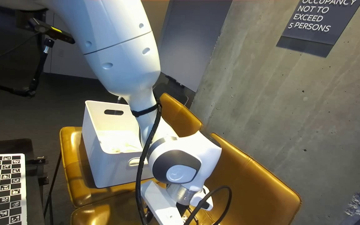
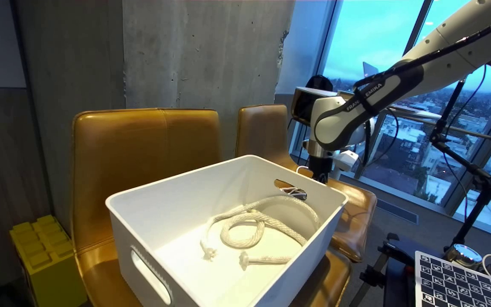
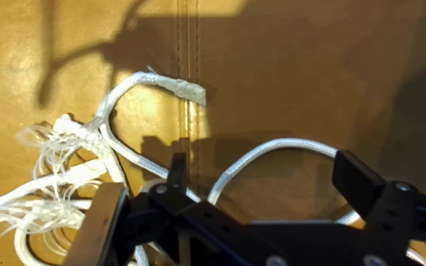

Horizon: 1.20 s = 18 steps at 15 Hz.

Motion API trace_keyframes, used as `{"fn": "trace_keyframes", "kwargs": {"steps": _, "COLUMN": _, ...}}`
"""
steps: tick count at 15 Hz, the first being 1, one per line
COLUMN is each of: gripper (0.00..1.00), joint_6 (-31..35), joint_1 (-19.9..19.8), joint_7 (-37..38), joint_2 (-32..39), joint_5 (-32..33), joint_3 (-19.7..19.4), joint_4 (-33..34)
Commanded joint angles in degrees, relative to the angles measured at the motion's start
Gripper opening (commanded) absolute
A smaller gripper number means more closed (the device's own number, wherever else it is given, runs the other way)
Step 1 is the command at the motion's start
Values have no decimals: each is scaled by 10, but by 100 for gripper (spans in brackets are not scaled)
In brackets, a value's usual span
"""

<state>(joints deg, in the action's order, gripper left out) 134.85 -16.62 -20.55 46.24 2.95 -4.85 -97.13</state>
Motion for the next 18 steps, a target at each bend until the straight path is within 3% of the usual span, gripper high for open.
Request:
{"fn": "trace_keyframes", "kwargs": {"steps": 1, "gripper": 100, "joint_6": -7, "joint_1": -10, "joint_7": 5, "joint_2": 15, "joint_5": -1, "joint_3": -1, "joint_4": 12}}
{"fn": "trace_keyframes", "kwargs": {"steps": 12, "gripper": 100, "joint_6": -47, "joint_1": -29, "joint_7": 12, "joint_2": 60, "joint_5": -7, "joint_3": -3, "joint_4": 105}}
{"fn": "trace_keyframes", "kwargs": {"steps": 18, "gripper": 100, "joint_6": -46, "joint_1": -21, "joint_7": 19, "joint_2": 80, "joint_5": -2, "joint_3": -3, "joint_4": 105}}
